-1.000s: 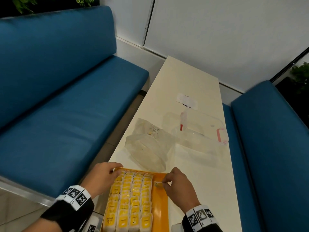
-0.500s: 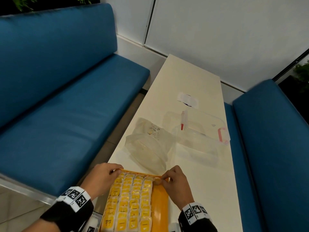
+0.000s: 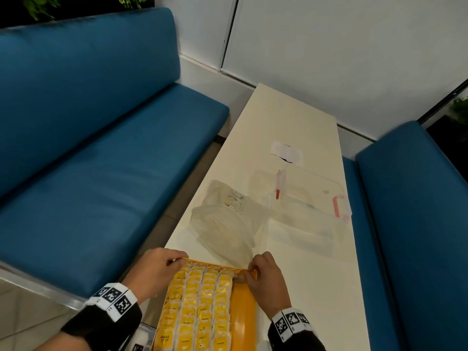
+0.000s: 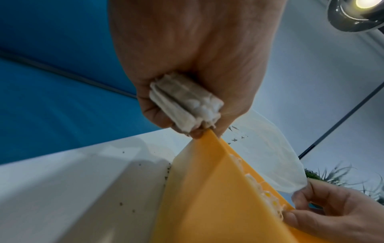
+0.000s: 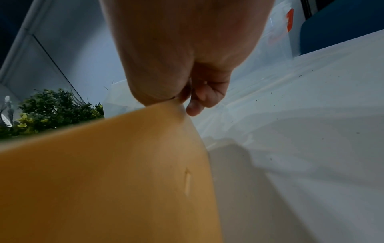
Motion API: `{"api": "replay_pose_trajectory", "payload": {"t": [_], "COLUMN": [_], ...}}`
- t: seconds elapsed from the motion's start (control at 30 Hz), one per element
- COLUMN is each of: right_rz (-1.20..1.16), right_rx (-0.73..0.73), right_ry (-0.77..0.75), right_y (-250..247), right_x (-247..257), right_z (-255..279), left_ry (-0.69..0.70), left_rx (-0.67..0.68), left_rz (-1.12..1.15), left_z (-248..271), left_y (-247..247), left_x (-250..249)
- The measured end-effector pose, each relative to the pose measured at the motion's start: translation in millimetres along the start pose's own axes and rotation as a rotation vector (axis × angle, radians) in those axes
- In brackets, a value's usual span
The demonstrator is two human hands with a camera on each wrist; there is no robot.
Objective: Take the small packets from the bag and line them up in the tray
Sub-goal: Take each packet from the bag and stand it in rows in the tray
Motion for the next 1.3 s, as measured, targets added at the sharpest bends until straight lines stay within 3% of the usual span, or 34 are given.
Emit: {"api": "replay_pose_trajectory", "payload": {"t": [0.13, 0.23, 0.33, 0.47, 0.57, 0.67, 0.73, 0.93, 1.1, 1.3], "right_rz": [-0.006, -0.028, -0.04, -0.114, -0.329, -0.577, -0.676, -0.882, -0.951, -0.997], "right_rx": [-0.003, 0.005, -0.033, -0.237, -0.038, 0.238, 0.324, 0.357, 0.307, 0.249], "right_ry": [-0.002, -0.012, -0.025, -0.118, -0.091, 0.11, 0.254, 0.487, 0.499, 0.461], "right_y": [-1, -5, -13, -39, -59, -65, -61, -46, -43, -48], "right_x": [0, 1, 4, 23, 58, 89, 97, 104, 105, 100], "right_z": [-1, 1, 7, 17, 14, 9, 8, 9, 8, 4], "left_ry": [-0.045, -0.063, -0.09, -0.073, -0.034, 0.036, 0.108, 0.194, 0.201, 0.108], "left_rx": [-0.107, -0.137, -0.056, 0.128, 0.209, 0.216, 0.203, 0.219, 0.204, 0.189], "left_rz": [0.055, 0.224, 0.471, 0.699, 0.731, 0.619, 0.527, 0.461, 0.465, 0.599], "left_z": [5, 7, 8, 14, 14, 9, 6, 5, 6, 8], "left_y": [-13, -24, -24, -10, 4, 14, 18, 24, 25, 20], "left_x": [-13, -23, -36, -66, -82, -94, -98, -104, -106, -103]}}
Point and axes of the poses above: each hand's wrist, its own z-axis away from the middle knuckle, its own y-axis out of the palm, x = y × z, the point moved 2 cm from there along -z, towards the middle knuckle, and after that the axes turned 1 degree about z, right-handed, at the moved point
